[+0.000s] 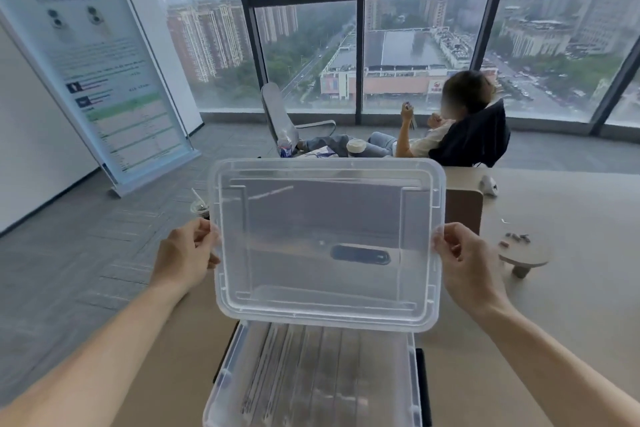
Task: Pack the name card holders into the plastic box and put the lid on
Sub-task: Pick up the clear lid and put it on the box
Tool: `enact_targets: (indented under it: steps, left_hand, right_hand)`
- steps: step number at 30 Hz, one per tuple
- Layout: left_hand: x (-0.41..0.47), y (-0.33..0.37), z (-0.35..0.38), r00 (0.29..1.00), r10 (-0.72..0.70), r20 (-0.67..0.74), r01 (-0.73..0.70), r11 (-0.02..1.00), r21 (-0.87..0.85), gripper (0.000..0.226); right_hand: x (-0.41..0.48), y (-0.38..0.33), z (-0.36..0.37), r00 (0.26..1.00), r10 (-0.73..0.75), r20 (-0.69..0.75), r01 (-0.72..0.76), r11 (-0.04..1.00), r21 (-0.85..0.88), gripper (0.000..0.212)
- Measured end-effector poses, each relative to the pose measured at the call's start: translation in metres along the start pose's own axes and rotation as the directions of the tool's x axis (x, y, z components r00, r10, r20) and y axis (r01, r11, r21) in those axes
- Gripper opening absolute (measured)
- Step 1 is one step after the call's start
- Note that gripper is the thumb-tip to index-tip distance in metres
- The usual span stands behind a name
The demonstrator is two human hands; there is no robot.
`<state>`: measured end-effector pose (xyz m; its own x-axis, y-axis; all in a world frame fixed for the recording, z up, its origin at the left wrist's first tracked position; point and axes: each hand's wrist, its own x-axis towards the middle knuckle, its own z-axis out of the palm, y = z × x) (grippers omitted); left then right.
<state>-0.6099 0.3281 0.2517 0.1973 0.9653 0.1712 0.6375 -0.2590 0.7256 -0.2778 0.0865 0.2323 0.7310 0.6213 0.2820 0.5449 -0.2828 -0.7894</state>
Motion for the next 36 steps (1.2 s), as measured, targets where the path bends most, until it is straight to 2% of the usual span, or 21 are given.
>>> enact_targets:
  steps: [4,7,9,10,11,12,14,16,17,19,21,24,26,29,33,36]
  left_hand:
    - [0.010,-0.007,0.001,0.999,-0.003,0.048,0.012,0.982,-0.190,0.011]
    - [0.011,-0.026,0.006,0.988,-0.050,0.147,0.107,0.903,-0.415,0.011]
    - [0.007,-0.037,0.009,0.966,-0.082,0.246,0.208,0.811,-0.547,0.020]
    - [0.005,-0.041,0.010,0.949,-0.096,0.301,0.264,0.761,-0.593,0.025]
    - [0.005,-0.049,0.011,0.933,-0.110,0.342,0.312,0.720,-0.619,0.029]
    - [0.004,-0.055,0.011,0.920,-0.120,0.374,0.347,0.693,-0.632,0.030]
    - [0.004,-0.069,0.013,0.895,-0.125,0.428,0.382,0.710,-0.591,0.024]
    - [0.003,-0.087,0.016,0.885,-0.159,0.437,0.383,0.782,-0.492,0.009]
    - [0.001,-0.095,0.017,0.881,-0.173,0.440,0.380,0.813,-0.441,0.009]
    - [-0.006,-0.111,0.020,0.862,-0.185,0.471,0.390,0.837,-0.383,0.023]
    - [-0.016,-0.123,0.023,0.832,-0.197,0.519,0.405,0.855,-0.324,0.041]
    - [-0.030,-0.133,0.033,0.792,-0.235,0.563,0.438,0.862,-0.257,0.056]
    - [-0.037,-0.136,0.042,0.819,-0.258,0.512,0.410,0.888,-0.207,0.059]
    - [-0.047,-0.134,0.056,0.865,-0.238,0.442,0.346,0.921,-0.180,0.053]
    - [-0.056,-0.137,0.071,0.890,-0.194,0.413,0.257,0.961,-0.104,0.042]
    - [-0.059,-0.146,0.077,0.887,-0.183,0.424,0.219,0.975,-0.035,0.038]
  right_hand:
    - [-0.007,0.005,0.006,0.999,0.031,0.043,-0.037,0.986,0.162,0.019]
    - [-0.016,0.018,0.011,0.995,0.075,0.059,-0.088,0.958,0.272,0.028]
    - [-0.023,0.023,0.013,0.982,0.177,0.071,-0.190,0.885,0.426,0.041]
    - [-0.028,0.026,0.013,0.964,0.250,0.086,-0.257,0.810,0.527,0.045]
    - [-0.035,0.028,0.013,0.947,0.310,0.089,-0.301,0.750,0.589,0.047]
    - [-0.042,0.029,0.014,0.938,0.335,0.087,-0.318,0.733,0.601,0.049]
    - [-0.057,0.035,0.017,0.947,0.311,0.079,-0.309,0.815,0.490,0.046]
    - [-0.070,0.037,0.018,0.930,0.356,0.091,-0.360,0.832,0.423,0.022]
    - [-0.077,0.039,0.018,0.916,0.388,0.102,-0.395,0.827,0.399,0.013]
    - [-0.091,0.045,0.018,0.883,0.444,0.155,-0.470,0.823,0.320,0.036]
    - [-0.103,0.051,0.020,0.852,0.478,0.215,-0.524,0.792,0.315,0.057]
    - [-0.113,0.060,0.029,0.834,0.484,0.266,-0.550,0.763,0.339,0.064]
    - [-0.116,0.068,0.035,0.833,0.485,0.267,-0.549,0.787,0.281,0.050]
    - [-0.126,0.082,0.044,0.838,0.490,0.240,-0.523,0.847,0.095,0.031]
    - [-0.134,0.088,0.054,0.829,0.528,0.184,-0.526,0.848,-0.065,0.026]
    - [-0.137,0.092,0.061,0.832,0.526,0.173,-0.515,0.850,-0.109,0.021]
